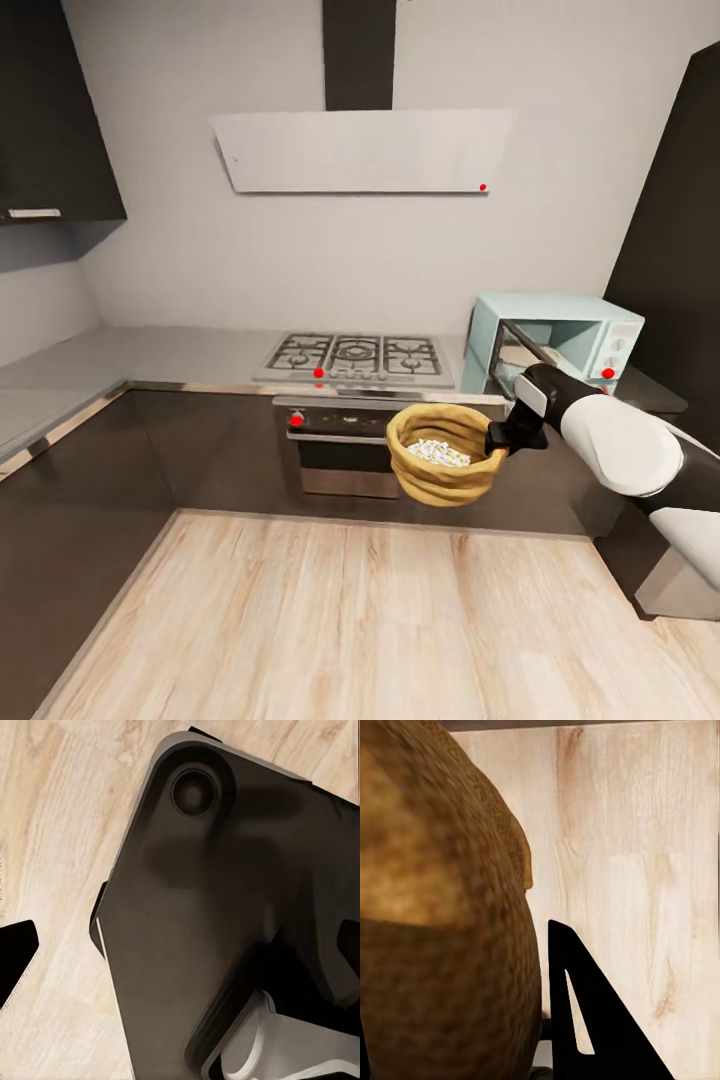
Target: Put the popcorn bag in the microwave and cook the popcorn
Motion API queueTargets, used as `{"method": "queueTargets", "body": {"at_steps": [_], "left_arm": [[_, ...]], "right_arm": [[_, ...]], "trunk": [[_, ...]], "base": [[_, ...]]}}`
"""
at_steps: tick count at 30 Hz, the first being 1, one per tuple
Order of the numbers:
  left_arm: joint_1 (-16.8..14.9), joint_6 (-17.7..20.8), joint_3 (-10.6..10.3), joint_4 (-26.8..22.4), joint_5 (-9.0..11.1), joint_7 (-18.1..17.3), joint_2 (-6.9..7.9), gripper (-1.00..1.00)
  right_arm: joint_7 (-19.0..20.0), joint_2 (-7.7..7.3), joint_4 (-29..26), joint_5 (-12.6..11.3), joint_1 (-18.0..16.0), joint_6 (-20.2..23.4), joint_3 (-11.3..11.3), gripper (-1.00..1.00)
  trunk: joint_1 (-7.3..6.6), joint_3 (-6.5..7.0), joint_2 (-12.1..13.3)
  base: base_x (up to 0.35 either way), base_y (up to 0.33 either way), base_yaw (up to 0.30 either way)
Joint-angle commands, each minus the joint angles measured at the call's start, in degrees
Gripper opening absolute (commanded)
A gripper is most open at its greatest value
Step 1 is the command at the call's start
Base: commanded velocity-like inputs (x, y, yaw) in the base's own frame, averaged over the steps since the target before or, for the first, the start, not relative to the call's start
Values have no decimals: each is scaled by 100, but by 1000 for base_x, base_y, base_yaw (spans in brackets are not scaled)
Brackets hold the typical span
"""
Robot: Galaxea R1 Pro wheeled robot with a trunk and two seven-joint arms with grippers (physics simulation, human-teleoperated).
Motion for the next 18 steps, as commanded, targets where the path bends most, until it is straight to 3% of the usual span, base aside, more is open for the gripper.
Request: {"method": "queueTargets", "body": {"at_steps": [1, 12, 18], "left_arm": [[1, -11, 8, -5, 15, 16, -1, 100], [1, -11, 8, 1, 15, 8, 2, 100], [1, -11, 8, 1, 15, 7, 8, 100]], "right_arm": [[-6, 1, -3, 37, -5, 17, -53, -100], [-20, -124, 6, 55, 9, 17, -53, -100], [-19, -341, 6, 65, 10, 17, -54, -100]], "trunk": [[1, -4, -5], [1, 27, -5], [1, 45, -5]], "base": [[0, 0, -284], [0, 0, -284], [0, 0, -284]]}}
